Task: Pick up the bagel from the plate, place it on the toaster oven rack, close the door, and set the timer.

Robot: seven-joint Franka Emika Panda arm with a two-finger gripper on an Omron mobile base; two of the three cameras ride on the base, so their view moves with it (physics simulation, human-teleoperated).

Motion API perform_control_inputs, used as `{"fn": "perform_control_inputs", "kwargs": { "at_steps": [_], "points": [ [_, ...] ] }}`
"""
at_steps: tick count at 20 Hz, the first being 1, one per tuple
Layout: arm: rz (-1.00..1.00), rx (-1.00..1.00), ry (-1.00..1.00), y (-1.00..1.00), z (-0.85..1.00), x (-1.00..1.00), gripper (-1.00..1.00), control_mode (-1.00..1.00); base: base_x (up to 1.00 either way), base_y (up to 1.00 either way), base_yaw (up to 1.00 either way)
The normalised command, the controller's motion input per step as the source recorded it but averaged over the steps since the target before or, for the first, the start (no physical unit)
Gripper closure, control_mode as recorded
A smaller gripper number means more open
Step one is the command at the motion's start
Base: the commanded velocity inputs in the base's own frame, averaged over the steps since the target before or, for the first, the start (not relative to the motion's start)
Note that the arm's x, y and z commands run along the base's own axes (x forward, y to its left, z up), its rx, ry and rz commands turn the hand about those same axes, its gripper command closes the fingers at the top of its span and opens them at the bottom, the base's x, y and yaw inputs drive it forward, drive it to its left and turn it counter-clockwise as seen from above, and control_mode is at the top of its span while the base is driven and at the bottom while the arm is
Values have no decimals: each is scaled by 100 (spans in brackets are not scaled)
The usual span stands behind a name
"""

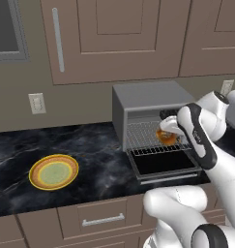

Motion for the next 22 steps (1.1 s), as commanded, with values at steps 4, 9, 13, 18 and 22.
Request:
{"fn": "perform_control_inputs", "kwargs": {
  "at_steps": [4, 9, 13, 18, 22],
  "points": [
    [0, 0, 3, -22, -1, 51, 100, -100, 0, 0, 0],
    [0, 0, 6, -28, -27, 28, 100, -100, 0, 0, 0],
    [0, 0, 5, -19, -29, 18, 100, -100, 0, 0, 0],
    [0, 0, 2, -3, -15, 28, 100, -100, 0, 0, 0],
    [0, 0, 2, -3, -8, 26, 100, -100, 0, 0, 0]
  ]
}}
